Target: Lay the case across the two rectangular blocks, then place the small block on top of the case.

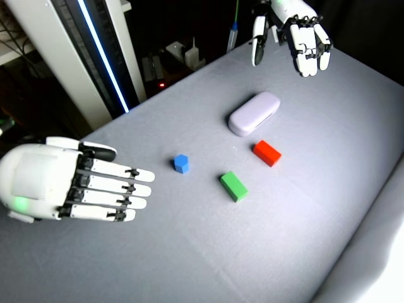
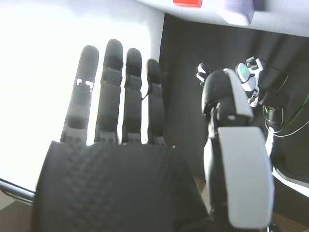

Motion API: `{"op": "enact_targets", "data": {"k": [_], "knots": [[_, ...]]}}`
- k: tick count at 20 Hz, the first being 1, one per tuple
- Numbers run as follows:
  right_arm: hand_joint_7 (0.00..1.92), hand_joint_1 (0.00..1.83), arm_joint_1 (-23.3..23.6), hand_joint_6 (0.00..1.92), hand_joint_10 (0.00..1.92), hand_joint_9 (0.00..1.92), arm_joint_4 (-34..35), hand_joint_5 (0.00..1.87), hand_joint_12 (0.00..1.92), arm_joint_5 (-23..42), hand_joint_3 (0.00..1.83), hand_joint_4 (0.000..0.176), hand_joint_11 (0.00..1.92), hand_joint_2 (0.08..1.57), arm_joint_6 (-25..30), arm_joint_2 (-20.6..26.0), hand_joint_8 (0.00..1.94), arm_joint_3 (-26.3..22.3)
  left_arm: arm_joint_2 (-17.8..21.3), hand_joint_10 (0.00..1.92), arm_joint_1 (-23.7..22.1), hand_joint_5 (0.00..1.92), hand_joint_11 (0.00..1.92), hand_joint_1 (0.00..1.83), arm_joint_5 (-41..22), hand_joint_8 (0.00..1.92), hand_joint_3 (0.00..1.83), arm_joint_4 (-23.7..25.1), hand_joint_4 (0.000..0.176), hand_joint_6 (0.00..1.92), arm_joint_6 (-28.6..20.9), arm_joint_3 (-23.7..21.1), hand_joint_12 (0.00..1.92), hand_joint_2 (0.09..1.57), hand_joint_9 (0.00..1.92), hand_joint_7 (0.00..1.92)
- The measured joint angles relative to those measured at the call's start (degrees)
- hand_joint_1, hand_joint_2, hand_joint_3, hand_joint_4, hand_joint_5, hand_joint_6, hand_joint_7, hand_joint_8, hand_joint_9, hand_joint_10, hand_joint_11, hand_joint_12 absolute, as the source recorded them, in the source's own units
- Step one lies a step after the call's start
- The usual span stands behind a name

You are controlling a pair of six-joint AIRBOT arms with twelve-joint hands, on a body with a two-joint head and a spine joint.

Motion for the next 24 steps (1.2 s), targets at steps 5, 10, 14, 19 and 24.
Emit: {"op": "enact_targets", "data": {"k": [5,10,14,19,24], "knots": [[0.33,0.53,0.6,0.00,0.01,0.35,-0.4,0.42,0.79,-0.7,0.00,0.000,0.08,1.28,0.1,0.0,0.00,0.1,-0.8,0.00,-3.2,0.11,0.00,0.64,7.8,0.00,0.00,4.3,0.128,0.00,-0.1,1.6,0.30,0.77,0.15,0.18],[0.30,0.56,0.6,0.00,0.00,0.30,-0.8,0.41,0.77,-0.7,0.00,0.000,0.04,1.29,0.6,0.0,0.00,0.1,-3.4,0.01,-8.8,0.15,0.00,0.70,19.2,0.01,0.00,6.7,0.170,0.00,4.5,4.0,0.27,0.75,0.17,0.23],[0.32,0.54,0.6,0.00,0.00,0.31,-0.9,0.42,0.76,-0.9,0.00,0.000,0.06,1.29,1.0,0.0,0.00,0.3,-5.9,0.01,-10.5,0.20,0.00,0.73,25.8,0.00,0.00,7.6,0.135,0.00,5.2,6.6,0.48,0.75,0.30,0.31],[0.31,0.54,0.6,0.00,0.00,0.31,-1.1,0.42,0.76,-1.0,0.00,0.000,0.06,1.30,1.1,0.0,0.00,0.3,-7.9,0.02,-12.2,0.33,0.00,0.89,31.1,0.00,0.00,7.8,0.072,0.00,8.3,8.1,0.83,0.77,0.48,0.46],[0.32,0.54,0.6,0.00,0.00,0.33,-1.2,0.42,0.76,-1.1,0.00,0.000,0.08,1.29,1.1,0.0,0.00,0.3,-9.7,0.02,-12.4,0.52,0.16,0.90,33.4,0.01,0.00,6.6,0.000,0.00,8.8,9.6,1.24,0.81,0.68,0.66]]}}
